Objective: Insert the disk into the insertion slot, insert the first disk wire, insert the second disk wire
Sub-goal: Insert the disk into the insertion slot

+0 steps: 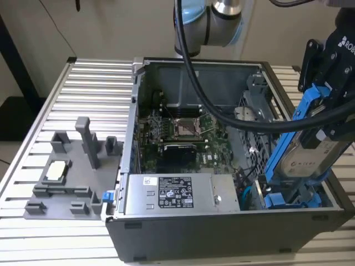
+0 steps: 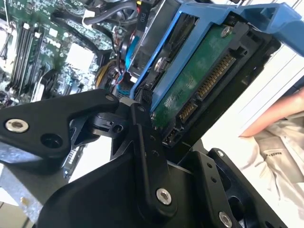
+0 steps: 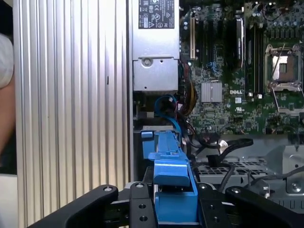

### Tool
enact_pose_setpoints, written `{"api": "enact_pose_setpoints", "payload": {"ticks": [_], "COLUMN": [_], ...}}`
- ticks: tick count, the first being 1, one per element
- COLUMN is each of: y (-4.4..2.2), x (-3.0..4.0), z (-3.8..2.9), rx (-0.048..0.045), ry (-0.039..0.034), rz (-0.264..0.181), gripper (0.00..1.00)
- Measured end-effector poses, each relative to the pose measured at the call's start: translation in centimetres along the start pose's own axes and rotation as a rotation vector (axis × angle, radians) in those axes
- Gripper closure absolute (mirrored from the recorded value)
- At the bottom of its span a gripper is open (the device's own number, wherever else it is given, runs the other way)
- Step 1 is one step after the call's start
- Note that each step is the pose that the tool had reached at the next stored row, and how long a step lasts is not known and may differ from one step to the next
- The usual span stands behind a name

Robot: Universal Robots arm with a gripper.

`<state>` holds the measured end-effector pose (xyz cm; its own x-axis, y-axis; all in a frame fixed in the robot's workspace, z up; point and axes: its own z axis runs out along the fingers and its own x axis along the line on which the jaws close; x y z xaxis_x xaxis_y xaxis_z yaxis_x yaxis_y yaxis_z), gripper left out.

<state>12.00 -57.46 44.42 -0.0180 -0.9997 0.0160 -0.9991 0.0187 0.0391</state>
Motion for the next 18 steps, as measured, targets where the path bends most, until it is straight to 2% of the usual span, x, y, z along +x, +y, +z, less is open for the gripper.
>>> {"api": "enact_pose_setpoints", "payload": {"ticks": [9,13,18], "y": [-0.06,-0.09,-0.28], "x": [-0.03,-0.03,-0.05], "z": [1.55,1.99,2.38], "rx": [0.0,0.0,-0.0001], "ry": [0.0001,-0.0001,-0.0038], "rz": [0.0,-0.001,-0.002], "gripper": [0.67,0.67,0.67]}}
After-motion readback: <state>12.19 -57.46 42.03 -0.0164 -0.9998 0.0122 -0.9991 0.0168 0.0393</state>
